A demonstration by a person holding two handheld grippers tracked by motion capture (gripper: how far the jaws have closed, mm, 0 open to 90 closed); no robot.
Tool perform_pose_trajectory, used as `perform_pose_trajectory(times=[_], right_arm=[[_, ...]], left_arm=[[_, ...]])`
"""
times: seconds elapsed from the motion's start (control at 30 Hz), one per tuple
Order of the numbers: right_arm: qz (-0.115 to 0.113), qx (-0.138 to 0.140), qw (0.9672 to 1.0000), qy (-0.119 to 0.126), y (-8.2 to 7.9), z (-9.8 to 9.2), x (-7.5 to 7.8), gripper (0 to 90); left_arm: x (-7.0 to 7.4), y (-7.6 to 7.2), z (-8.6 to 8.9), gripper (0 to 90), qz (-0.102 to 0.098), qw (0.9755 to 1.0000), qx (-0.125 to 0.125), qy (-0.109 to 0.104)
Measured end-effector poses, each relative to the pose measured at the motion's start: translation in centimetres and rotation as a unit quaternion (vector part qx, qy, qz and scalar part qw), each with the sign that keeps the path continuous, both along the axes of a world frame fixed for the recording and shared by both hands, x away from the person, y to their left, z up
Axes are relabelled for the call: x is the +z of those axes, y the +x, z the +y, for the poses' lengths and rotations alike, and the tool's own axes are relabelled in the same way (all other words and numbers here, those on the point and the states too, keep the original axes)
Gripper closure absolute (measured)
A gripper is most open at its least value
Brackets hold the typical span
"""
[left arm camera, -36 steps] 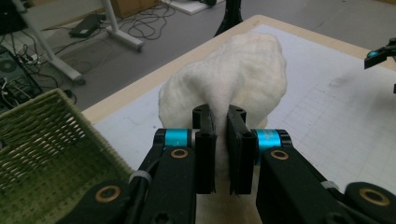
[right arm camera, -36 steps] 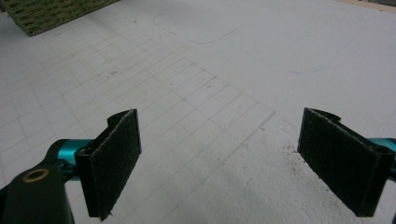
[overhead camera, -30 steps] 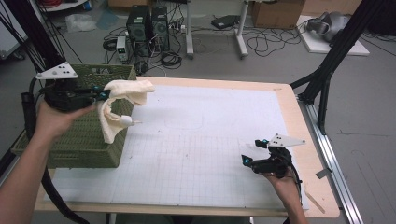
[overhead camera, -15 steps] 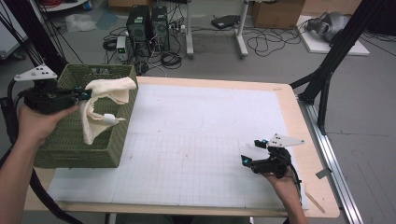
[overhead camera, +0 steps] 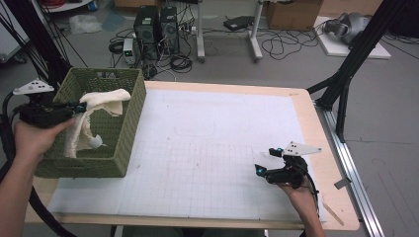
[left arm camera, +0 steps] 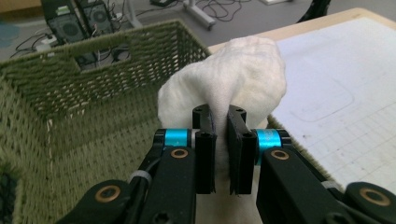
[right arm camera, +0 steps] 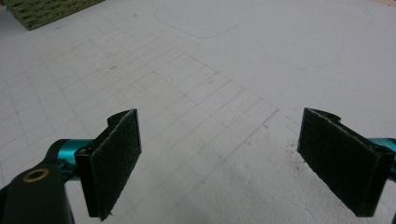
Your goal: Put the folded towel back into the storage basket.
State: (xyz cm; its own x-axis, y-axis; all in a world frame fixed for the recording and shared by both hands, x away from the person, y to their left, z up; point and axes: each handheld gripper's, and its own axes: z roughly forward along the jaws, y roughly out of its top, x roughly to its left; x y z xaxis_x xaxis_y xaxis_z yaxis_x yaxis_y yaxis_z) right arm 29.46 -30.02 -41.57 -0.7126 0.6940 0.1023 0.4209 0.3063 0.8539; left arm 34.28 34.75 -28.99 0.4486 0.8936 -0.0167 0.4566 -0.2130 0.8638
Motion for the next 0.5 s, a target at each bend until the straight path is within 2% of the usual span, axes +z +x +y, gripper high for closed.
perform_pose_trajectory(times=[0.17,0.5], right_arm=[[0.0,0.001,1.0,-0.001,0.0,0.0,0.0,12.7],[0.003,0.003,1.0,-0.002,0.1,0.1,-0.1,12.7]], left_arm=[[-1.1,0.2,0.4,82.7,0.015,0.9997,0.018,0.004],[-2.9,1.1,0.9,82.6,0.032,0.9979,0.057,0.004]])
